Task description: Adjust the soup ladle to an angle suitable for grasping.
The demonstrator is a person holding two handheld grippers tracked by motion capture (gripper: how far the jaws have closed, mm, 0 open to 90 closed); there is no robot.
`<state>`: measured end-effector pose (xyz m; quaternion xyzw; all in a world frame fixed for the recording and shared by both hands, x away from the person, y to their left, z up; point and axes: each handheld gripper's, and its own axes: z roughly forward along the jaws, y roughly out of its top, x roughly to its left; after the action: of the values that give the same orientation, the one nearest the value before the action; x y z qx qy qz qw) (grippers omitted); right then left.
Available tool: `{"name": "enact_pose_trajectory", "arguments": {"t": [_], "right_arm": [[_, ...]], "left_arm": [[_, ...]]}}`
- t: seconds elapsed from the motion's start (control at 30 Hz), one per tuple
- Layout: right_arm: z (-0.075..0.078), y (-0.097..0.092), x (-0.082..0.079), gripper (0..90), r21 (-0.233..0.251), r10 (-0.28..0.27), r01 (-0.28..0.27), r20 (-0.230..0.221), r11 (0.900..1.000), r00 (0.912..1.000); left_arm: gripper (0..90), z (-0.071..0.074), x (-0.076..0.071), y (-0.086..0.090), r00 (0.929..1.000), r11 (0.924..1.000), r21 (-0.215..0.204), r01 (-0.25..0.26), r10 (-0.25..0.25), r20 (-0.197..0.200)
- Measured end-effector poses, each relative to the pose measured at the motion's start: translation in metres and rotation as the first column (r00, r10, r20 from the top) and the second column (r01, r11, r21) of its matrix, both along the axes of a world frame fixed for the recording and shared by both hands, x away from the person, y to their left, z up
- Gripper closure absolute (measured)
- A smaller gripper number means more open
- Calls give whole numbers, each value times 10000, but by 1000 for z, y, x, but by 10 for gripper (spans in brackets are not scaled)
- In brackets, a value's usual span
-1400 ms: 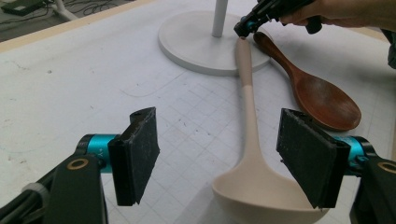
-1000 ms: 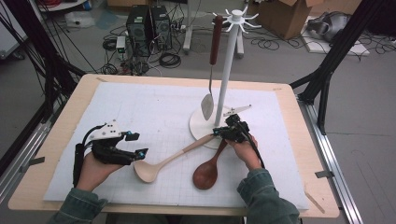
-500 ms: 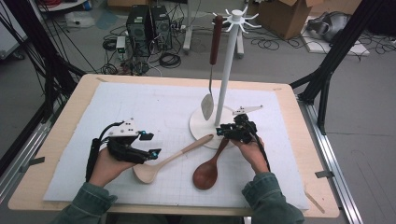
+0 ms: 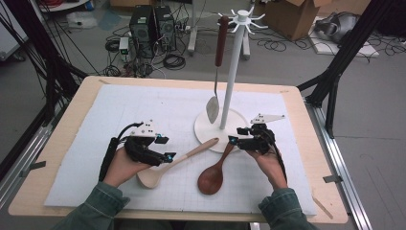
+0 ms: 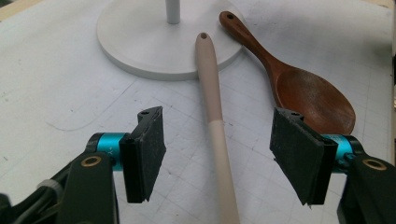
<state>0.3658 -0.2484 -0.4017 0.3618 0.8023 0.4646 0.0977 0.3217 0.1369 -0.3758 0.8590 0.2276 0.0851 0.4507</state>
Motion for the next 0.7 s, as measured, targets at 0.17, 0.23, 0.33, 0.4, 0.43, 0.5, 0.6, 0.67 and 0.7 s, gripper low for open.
{"name": "enact_pose_trajectory", "arguments": {"t": [0.17, 0.23, 0.33, 0.4, 0.43, 0.5, 0.6, 0.67, 0.7], "right_arm": [[2, 0, -6, 409, -80, 87, -86, 115, 9999, 9999], [3, 0, -8, 407, -125, 122, -119, 191, 9999, 9997], [3, -1, -10, 403, -112, 131, -128, 230, 9999, 9997], [3, -2, -11, 396, -105, 96, -94, 242, 9999, 9997], [3, -3, -12, 395, -98, 61, -58, 236, 9999, 9997], [2, -5, -13, 394, -74, 14, -12, 257, 10000, 9997], [1, -8, -15, 391, -38, -14, 15, 276, 10000, 9996], [0, -9, -16, 391, -12, -75, 75, 243, 10000, 9997], [0, -10, -17, 391, -25, -78, 79, 300, 10000, 9995]], "left_arm": [[378, -3, 4, -5, 9999, 9999, 135, 98, -97, -133], [378, -4, 5, -8, 9998, 9997, 206, 137, -133, -155], [381, -7, 7, -12, 9996, 9994, 288, 188, -181, -218], [385, -9, 8, -15, 9992, 9987, 420, 298, -286, -292], [387, -10, 9, -17, 9990, 9983, 480, 326, -311, -315], [391, -12, 10, -20, 9987, 9979, 539, 367, -347, -372], [401, -14, 12, -26, 9980, 9961, 739, 491, -460, -432], [403, -16, 13, -30, 9976, 9953, 822, 519, -479, -491], [404, -17, 14, -32, 9974, 9945, 894, 544, -500, -511]]}}
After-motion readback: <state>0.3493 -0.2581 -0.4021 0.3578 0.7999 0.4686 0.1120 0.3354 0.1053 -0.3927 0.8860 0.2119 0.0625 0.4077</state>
